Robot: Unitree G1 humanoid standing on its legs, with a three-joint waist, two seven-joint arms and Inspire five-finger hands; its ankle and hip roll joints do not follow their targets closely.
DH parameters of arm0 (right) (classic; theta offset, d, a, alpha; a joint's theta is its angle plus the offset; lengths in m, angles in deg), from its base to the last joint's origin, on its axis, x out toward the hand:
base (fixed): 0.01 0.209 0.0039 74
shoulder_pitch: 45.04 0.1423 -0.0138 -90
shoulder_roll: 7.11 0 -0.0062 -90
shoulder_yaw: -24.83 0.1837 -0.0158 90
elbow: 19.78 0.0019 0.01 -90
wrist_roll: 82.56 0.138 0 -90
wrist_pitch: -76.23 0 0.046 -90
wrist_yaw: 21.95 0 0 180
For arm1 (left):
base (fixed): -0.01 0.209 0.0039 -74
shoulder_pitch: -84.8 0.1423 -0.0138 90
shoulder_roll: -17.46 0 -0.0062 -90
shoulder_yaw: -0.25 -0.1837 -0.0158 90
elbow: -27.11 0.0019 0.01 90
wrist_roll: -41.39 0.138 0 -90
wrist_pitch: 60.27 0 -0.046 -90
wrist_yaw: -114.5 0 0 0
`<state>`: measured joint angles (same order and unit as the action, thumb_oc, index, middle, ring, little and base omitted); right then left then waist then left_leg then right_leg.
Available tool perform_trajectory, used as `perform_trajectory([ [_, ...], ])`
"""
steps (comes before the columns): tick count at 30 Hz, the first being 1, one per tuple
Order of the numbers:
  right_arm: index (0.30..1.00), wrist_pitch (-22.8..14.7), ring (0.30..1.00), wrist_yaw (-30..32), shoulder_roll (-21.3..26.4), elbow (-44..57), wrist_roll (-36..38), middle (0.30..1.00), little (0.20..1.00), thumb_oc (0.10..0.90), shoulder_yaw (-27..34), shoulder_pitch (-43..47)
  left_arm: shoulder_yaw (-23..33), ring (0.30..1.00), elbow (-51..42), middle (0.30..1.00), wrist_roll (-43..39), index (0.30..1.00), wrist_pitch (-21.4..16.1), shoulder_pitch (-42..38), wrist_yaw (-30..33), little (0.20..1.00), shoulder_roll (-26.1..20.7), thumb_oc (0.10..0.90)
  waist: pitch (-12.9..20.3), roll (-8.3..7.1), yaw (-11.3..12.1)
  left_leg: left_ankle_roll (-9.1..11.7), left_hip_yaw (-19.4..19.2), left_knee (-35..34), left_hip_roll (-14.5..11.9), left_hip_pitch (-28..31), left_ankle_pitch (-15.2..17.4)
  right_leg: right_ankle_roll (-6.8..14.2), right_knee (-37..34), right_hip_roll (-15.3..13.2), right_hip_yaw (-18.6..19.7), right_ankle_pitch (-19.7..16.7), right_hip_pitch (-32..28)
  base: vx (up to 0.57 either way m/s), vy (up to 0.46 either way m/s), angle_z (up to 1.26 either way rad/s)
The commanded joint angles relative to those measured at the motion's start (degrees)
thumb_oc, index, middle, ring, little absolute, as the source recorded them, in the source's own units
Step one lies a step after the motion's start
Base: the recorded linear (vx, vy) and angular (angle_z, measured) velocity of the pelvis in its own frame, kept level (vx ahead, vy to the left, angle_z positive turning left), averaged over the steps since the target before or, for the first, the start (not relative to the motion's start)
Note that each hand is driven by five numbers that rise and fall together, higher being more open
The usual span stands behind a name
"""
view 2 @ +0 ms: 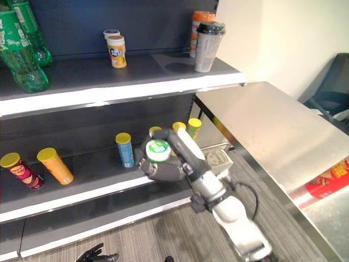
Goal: Put the goods on the table back onto the shelves and tidy them up.
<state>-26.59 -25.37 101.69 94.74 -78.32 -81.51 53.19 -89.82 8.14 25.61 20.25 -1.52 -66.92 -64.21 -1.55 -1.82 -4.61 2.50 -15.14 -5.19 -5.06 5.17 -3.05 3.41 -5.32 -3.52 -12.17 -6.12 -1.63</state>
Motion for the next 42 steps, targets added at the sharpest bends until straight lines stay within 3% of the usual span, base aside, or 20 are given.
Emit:
perform_trajectory([
  [1, 0.3, -4.19, 0.3, 3.56, -4.61, 7.74, 5.0, 0.3, 0.3, 0.4, -0.08, 11.98, -4.17, 0.9, 1.12, 0.9, 1.24, 0.9, -0.01, -1.84, 0.14, 0.9, -1.57, 0.8, 1.65, -3.05, 2.54, -0.19, -1.62, 0.49, 0.8, 1.83, 2.8, 4.05, 0.89, -3.86, 1.38, -1.14, -0.6, 0.05, -0.07, 0.04],
  [3, 0.3, -2.43, 0.3, 5.97, -6.48, 3.39, 7.36, 0.3, 0.3, 0.4, -2.9, 22.72, -6.55, 0.9, 0.64, 0.9, 2.25, 0.9, 1.23, -2.19, 0.25, 0.9, -2.09, 0.8, 2.08, -3.44, 3.76, 0.26, -1.36, 0.58, 0.37, 1.76, 2.59, 3.58, 0.83, -3.48, 0.99, -0.56, -0.98, 0.04, -0.076, 0.07],
  [13, 0.3, 1.75, 0.3, 12.65, -6.38, -14.44, 7.81, 0.3, 0.3, 0.4, -4.49, 41.69, -7.35, 0.9, 0.67, 0.9, -1.36, 0.9, 3.35, -0.85, 0.06, 0.9, -3.31, 0.8, 2.71, -4.3, 6.61, 0.84, 0.38, 0.68, 0.15, 1.79, 2.37, 2.79, 0.8, -2.78, -0.53, 0.61, -2.39, 0.02, -0.035, 0.12],
  [15, 0.3, 3.27, 0.3, 13.92, -6.67, -25.17, 8.5, 0.3, 0.3, 0.4, -6.14, 49.26, -8.27, 0.9, 0.52, 0.9, -1.82, 0.9, 3.4, -0.67, -0.37, 0.9, -4.25, 0.8, 2.89, -4.47, 7.58, 1.01, 1.04, 0.7, 0.21, 1.71, 2.25, 2.52, 0.81, -2.63, -1.0, 1.0, -2.82, 0.0, -0.011, 0.03],
  [16, 0.3, 3.25, 0.3, 13.92, -6.68, -25.22, 8.5, 0.3, 0.3, 0.4, -6.16, 49.31, -8.25, 0.9, 0.52, 0.9, -1.82, 0.9, 3.4, -0.69, -0.37, 0.9, -4.25, 0.8, 2.87, -4.46, 7.56, 1.01, 1.05, 0.7, 0.21, 1.71, 2.25, 2.52, 0.81, -2.63, -1.0, 1.0, -2.84, 0.01, -0.015, 0.19],
  [17, 0.3, 4.29, 0.3, 14.81, -8.28, -37.01, 9.82, 0.3, 0.3, 0.4, -8.32, 56.84, -9.76, 0.9, 0.48, 0.9, -2.21, 0.9, 3.22, -0.97, -0.74, 0.9, -5.16, 0.8, 3.0, -4.61, 8.28, 1.11, 1.66, 0.69, 0.3, 1.61, 2.16, 2.37, 0.82, -2.55, -1.27, 1.17, -3.07, 0.01, -0.012, 0.21],
  [21, 0.3, 5.25, 0.3, 15.39, -10.17, -49.39, 9.11, 0.3, 0.3, 0.4, -10.19, 63.94, -10.87, 0.9, 0.76, 0.9, -3.27, 0.9, 2.99, -1.68, -1.2, 0.9, -5.79, 0.8, 3.23, -4.9, 8.99, 1.14, 2.31, 0.64, 0.35, 1.51, 2.05, 2.27, 0.77, -2.38, -1.68, 1.13, -3.24, 0.01, -0.005, 0.06],
  [33, 0.3, 6.63, 0.3, 15.45, -11.15, -58.69, 4.75, 0.3, 0.3, 0.4, -10.5, 65.12, -11.76, 0.9, 1.28, 0.9, -2.48, 0.9, 2.55, -2.65, -1.76, 0.9, -5.55, 0.8, 2.95, -4.74, 9.08, 1.11, 3.06, 0.35, 0.13, 1.53, 2.15, 2.21, 0.62, -2.33, -2.38, 1.23, -3.47, 0.0, -0.002, 0.08],
  [42, 0.3, 6.81, 0.3, 14.44, -9.23, -56.94, 2.91, 0.3, 0.3, 0.4, -10.17, 61.93, -10.82, 0.9, 1.9, 0.9, -2.15, 0.9, 2.54, -2.37, -1.73, 0.9, -5.18, 0.8, 2.73, -4.39, 8.47, 1.18, 2.7, 0.19, 0.18, 1.73, 2.3, 2.17, 0.55, -2.22, -2.2, 1.46, -3.52, 0.0, 0.0, 0.0],
])
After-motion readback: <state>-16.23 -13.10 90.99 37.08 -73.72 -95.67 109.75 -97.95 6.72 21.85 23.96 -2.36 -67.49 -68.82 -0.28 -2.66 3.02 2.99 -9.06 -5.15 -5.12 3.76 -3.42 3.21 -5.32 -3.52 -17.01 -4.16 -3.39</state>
